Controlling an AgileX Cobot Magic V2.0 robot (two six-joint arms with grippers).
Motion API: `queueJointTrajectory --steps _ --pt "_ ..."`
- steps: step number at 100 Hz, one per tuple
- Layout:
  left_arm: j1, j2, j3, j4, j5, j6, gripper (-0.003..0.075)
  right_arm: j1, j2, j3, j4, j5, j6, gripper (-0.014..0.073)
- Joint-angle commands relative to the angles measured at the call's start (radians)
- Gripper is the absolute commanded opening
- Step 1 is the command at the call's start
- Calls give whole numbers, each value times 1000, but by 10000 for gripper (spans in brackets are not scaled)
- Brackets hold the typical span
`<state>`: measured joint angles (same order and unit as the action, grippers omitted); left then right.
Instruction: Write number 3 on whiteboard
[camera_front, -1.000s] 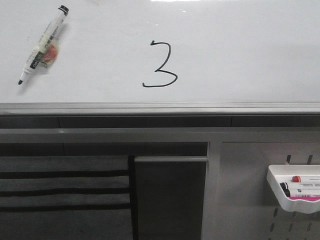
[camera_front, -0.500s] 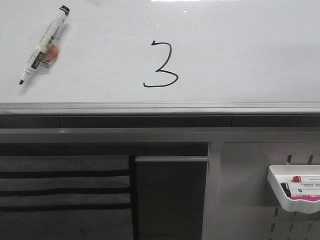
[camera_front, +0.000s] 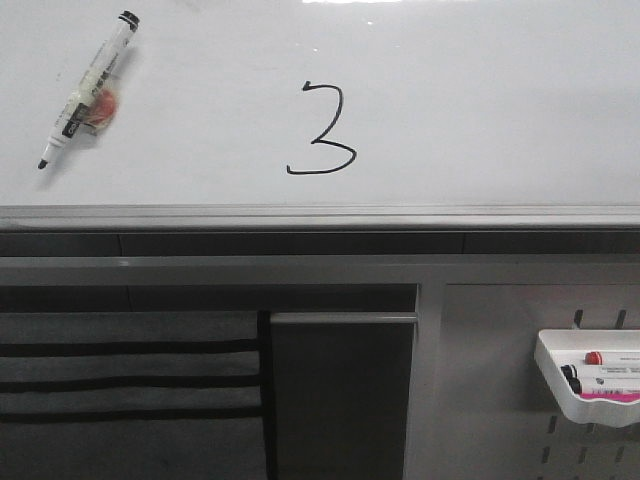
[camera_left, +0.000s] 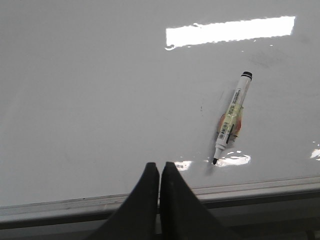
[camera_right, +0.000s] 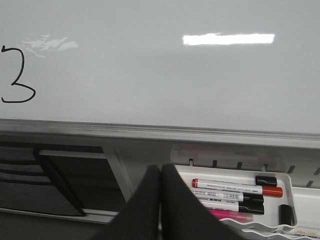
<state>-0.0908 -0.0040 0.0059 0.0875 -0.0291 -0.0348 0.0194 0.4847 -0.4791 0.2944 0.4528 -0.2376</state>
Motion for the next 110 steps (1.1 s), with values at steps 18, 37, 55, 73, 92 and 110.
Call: queueJointTrajectory --steps 18,37,55,73,92,110 --pt "3 -28 5 -2 -69 -14 -20 -5 -183 119 3 -195 -11 -69" --pt "3 -28 5 -2 -69 -14 -20 -5 -454 359 3 -339 -11 -69" --pt "3 -28 5 -2 -69 -14 -20 -5 -503 486 3 -436 -11 -69" --pt "3 -28 5 -2 -69 -14 -20 -5 -503 516 3 -491 -11 -69" --pt "3 -28 5 -2 -69 -14 -20 -5 -503 516 -138 -484 103 -69" --pt "3 -28 5 -2 -69 -14 -20 -5 -503 516 -317 -481 373 -69"
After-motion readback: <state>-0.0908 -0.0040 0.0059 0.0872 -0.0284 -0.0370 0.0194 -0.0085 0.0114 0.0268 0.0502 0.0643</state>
